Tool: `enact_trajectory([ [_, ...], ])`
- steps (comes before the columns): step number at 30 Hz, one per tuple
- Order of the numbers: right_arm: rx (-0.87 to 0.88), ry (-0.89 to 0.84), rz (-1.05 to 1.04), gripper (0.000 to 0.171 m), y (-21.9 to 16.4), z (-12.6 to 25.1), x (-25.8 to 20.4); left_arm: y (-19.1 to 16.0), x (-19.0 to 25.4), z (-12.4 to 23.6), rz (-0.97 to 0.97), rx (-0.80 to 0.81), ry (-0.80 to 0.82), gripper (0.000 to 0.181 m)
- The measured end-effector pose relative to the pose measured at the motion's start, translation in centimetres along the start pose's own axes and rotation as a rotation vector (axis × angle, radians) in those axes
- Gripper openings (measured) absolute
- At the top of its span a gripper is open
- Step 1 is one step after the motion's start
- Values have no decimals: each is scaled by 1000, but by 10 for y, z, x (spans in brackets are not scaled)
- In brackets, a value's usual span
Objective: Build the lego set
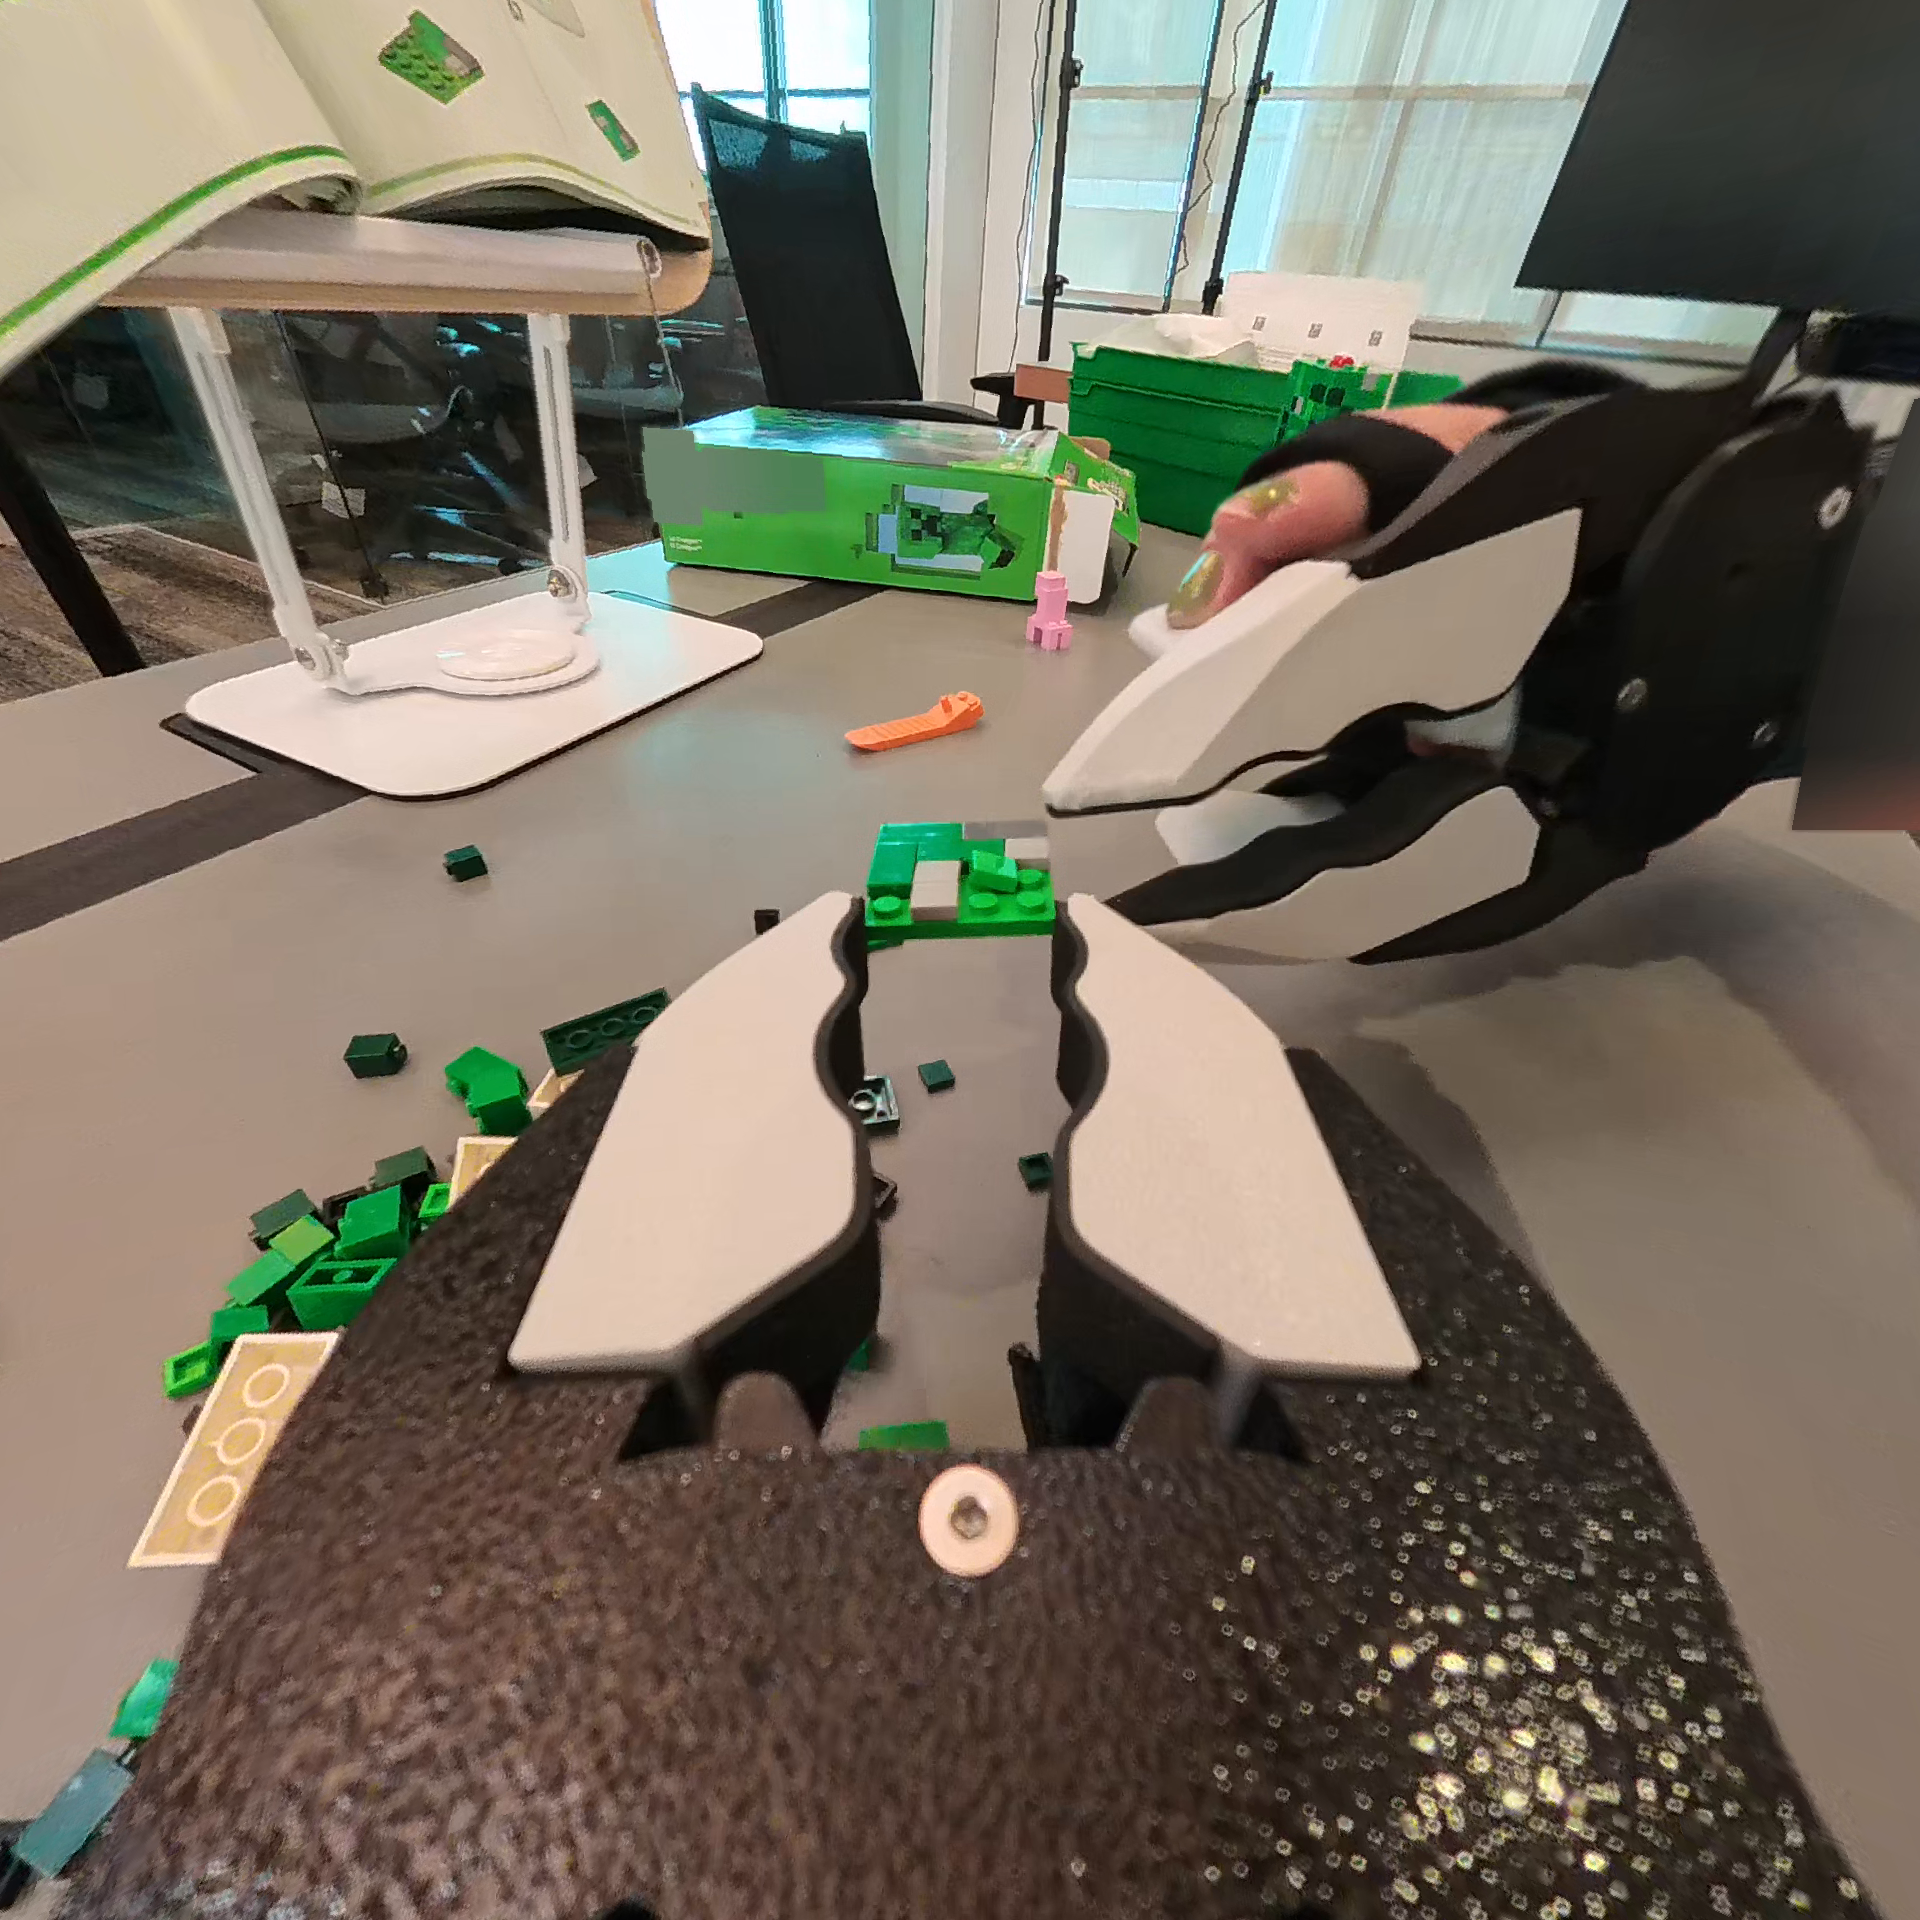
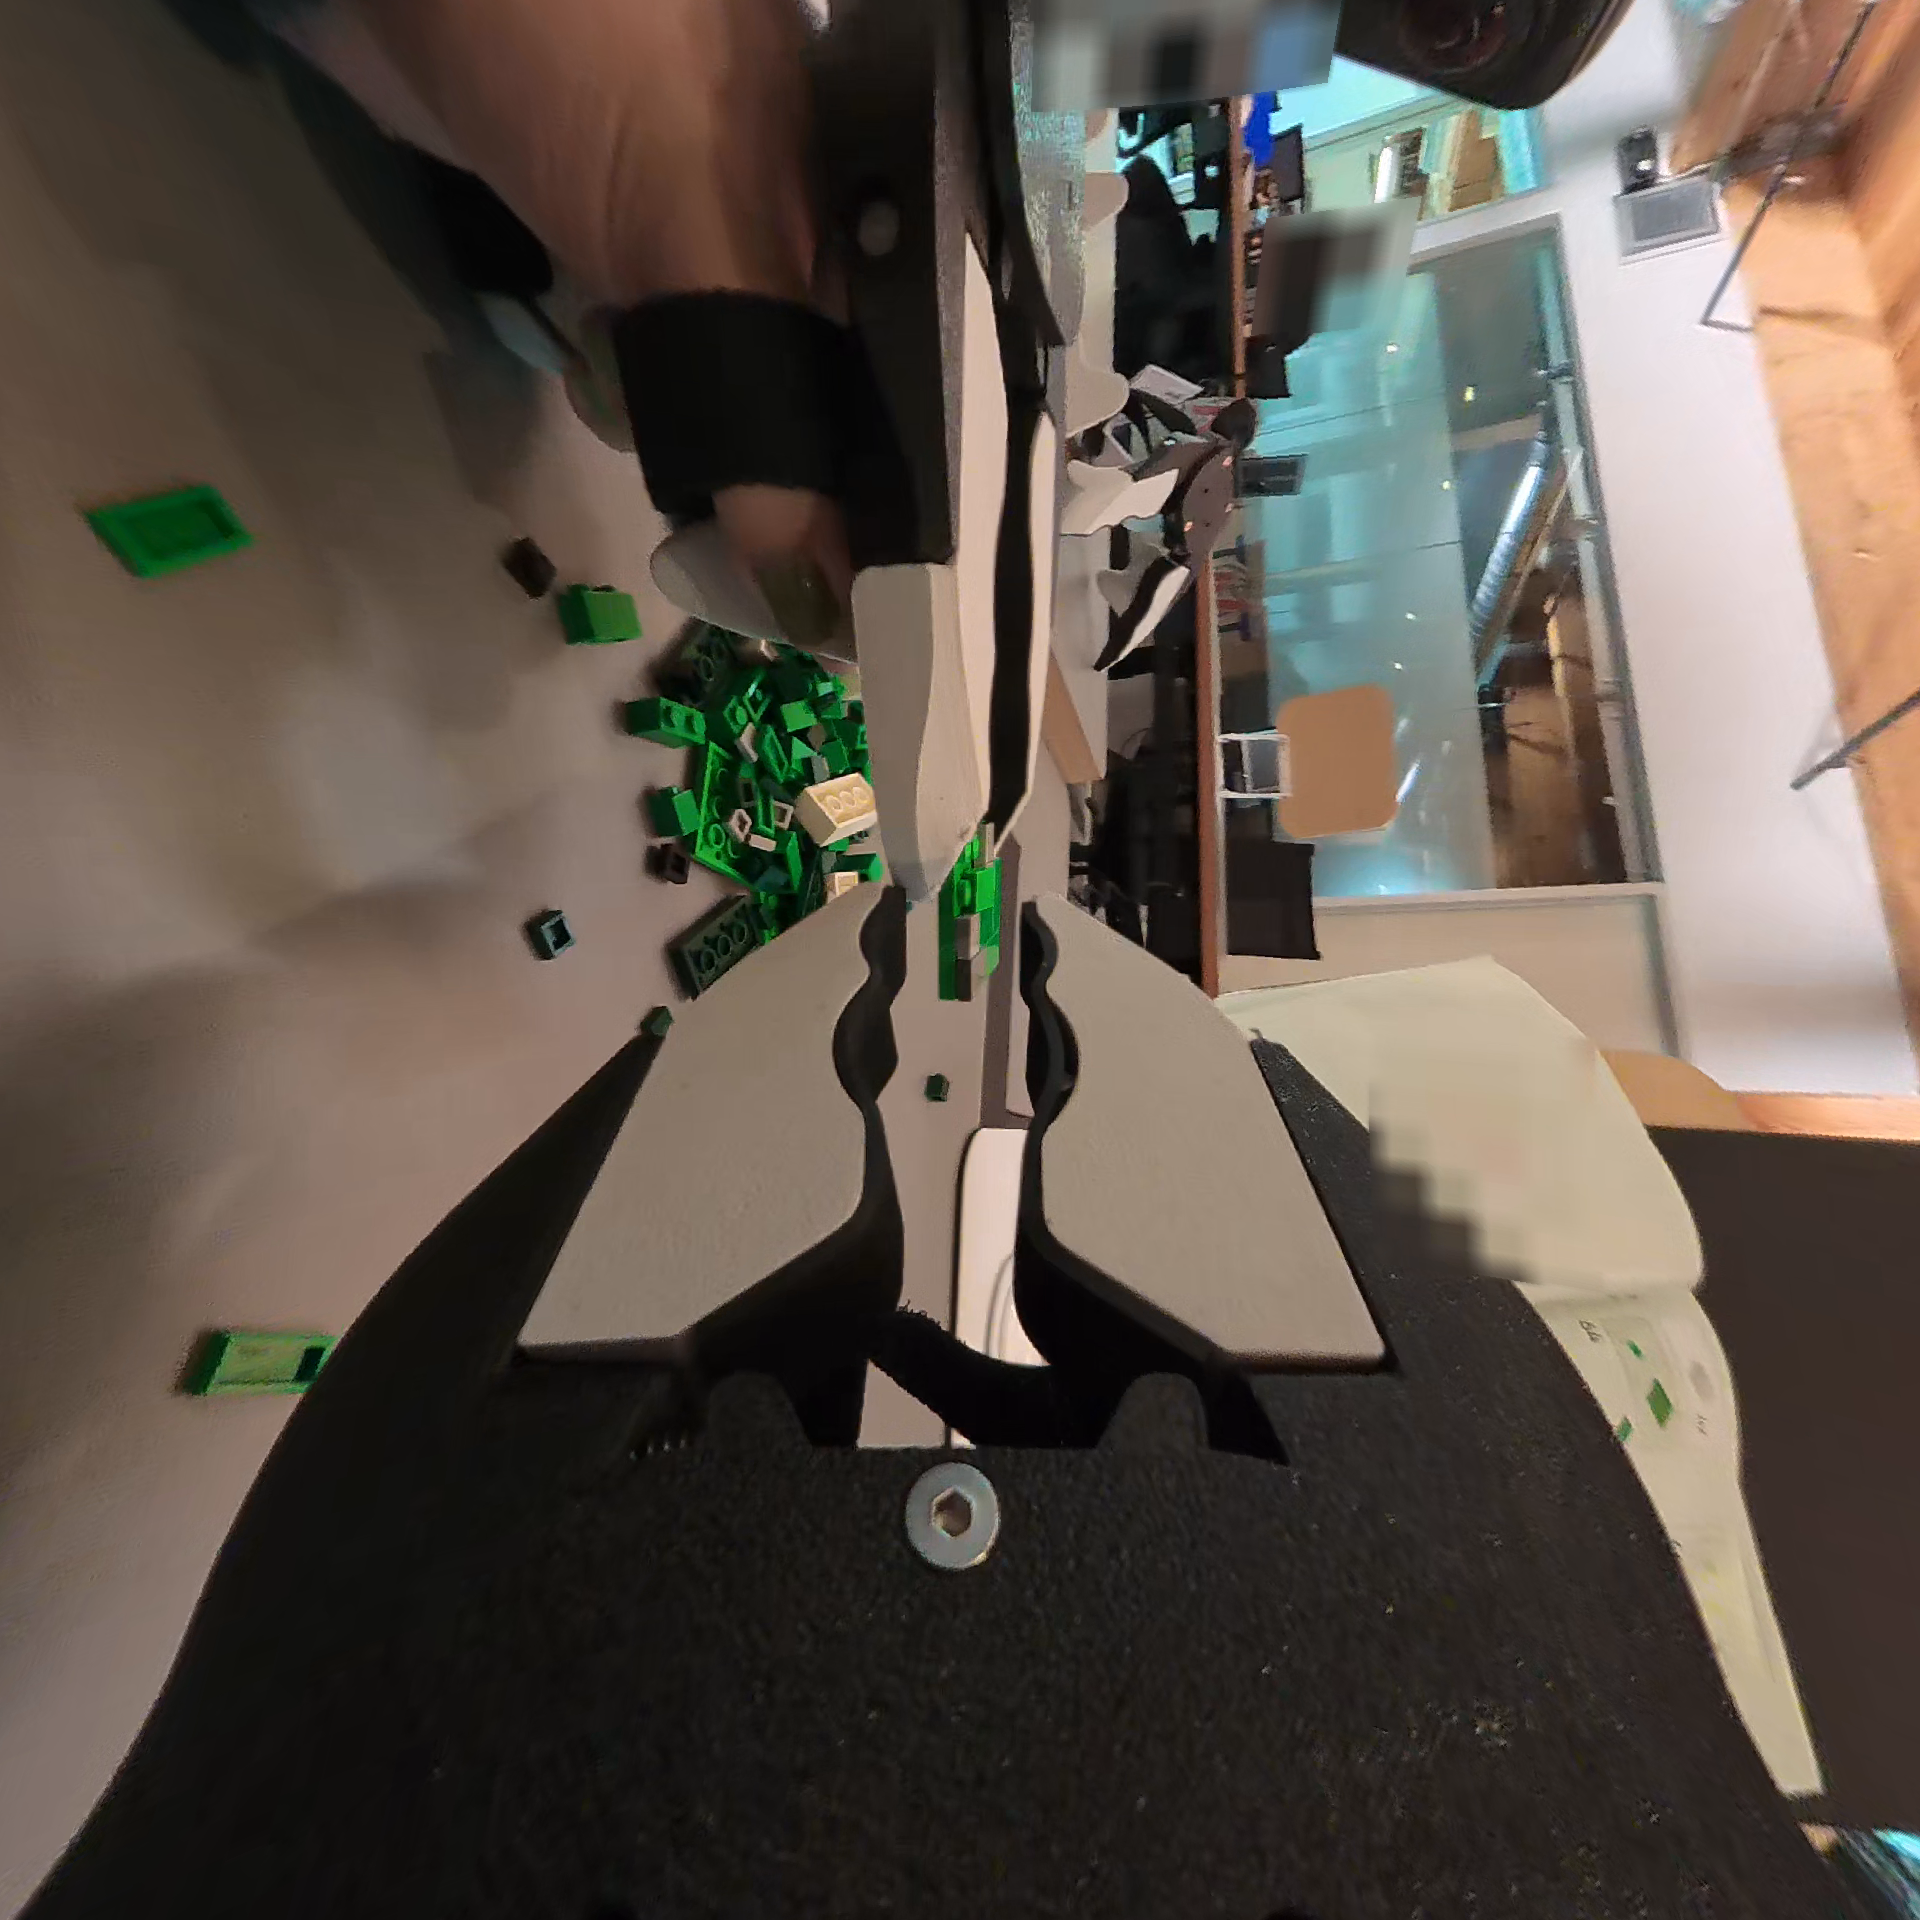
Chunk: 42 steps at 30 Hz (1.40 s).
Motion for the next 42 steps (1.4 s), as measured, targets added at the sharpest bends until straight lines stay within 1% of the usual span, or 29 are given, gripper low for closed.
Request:
enact_trajectory([
  [3, 11, -2, 30, 18, 2, -1, -2, 1, -1, 1, 14, 10, -7, 33],
  [7, 21, 7, 55, 27, 2, -1, -5, 0, 0, 1, 12, 6, -13, 33],
  [11, -15, -3, 107, 28, -2, -7, -7, 0, 0, 1, 10, 4, -19, 33],
  [29, -39, -13, 182, 12, -4, -11, -9, -2, 3, -2, -15, -26, -27, 33],
  [38, -21, -71, 164, 7, -1, -8, -4, 2, 3, 1, 65, 39, -79, 33],
  [42, -12, -82, 190, 7, 0, -7, -3, 3, 3, 2, 62, 54, -83, 33],
])
Point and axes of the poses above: each gripper's, where its closed fingertips meet, z back along the fingers, y out of its top, x = y × z across the jaws, the point moved 6 cm from there along z, back along the fingers, and after that the axes turned 2 degrees about y, right-handed, at the moved point
